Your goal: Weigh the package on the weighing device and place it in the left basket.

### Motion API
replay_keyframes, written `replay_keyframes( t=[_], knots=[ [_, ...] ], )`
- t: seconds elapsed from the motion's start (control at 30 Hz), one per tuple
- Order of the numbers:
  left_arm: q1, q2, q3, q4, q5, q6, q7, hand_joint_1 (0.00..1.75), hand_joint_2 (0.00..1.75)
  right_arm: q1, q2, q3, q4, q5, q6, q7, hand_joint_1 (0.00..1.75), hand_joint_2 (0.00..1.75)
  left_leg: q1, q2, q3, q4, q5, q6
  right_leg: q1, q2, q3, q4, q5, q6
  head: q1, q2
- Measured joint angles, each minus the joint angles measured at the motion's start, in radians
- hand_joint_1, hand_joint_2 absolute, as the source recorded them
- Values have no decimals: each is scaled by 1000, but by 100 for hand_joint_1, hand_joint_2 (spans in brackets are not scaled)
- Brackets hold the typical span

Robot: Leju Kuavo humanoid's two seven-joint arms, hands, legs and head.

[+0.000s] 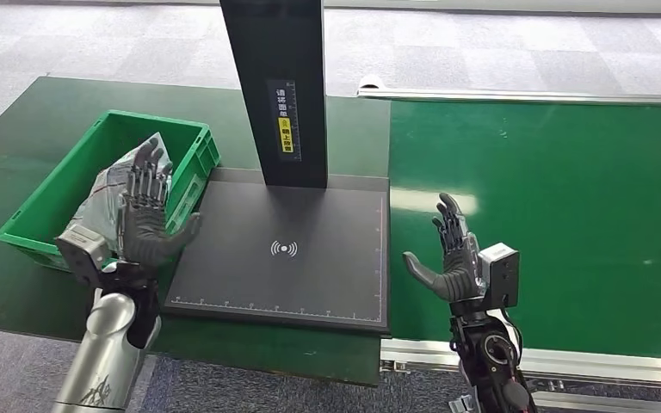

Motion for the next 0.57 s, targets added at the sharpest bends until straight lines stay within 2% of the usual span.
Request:
replay_keyframes(
  t=[0.13, 0.27, 0.4, 0.57],
  knots=[
    [29, -23, -64, 10, -74, 77, -18, 0, 175, 4, 1, 6, 3, 38, -7, -24, 0, 175, 0, 0, 0, 0, 0, 0, 0, 0, 0, 0, 0, 0, 0, 0],
    [48, -63, -95, 99, -119, 136, -37, 0, 175, 24, 3, 35, 2, 61, -28, -91, 0, 175, 0, 0, 0, 0, 0, 0, 0, 0, 0, 0, 0, 0, 0, 0],
    [66, -102, -102, 176, -66, 115, -38, 0, 175, 29, 6, 78, 15, 48, -29, -113, 0, 175, 0, 1, 0, 0, 0, 0, 0, 0, 0, 0, 0, 0, 0, 0],
    [93, -127, -100, 186, -26, 88, -9, 0, 175, -1, 7, 114, 50, 15, -42, -112, 0, 175, 0, 0, 0, 0, 0, 0, 0, 0, 0, 0, 0, 0, 0, 0]
  ],
)
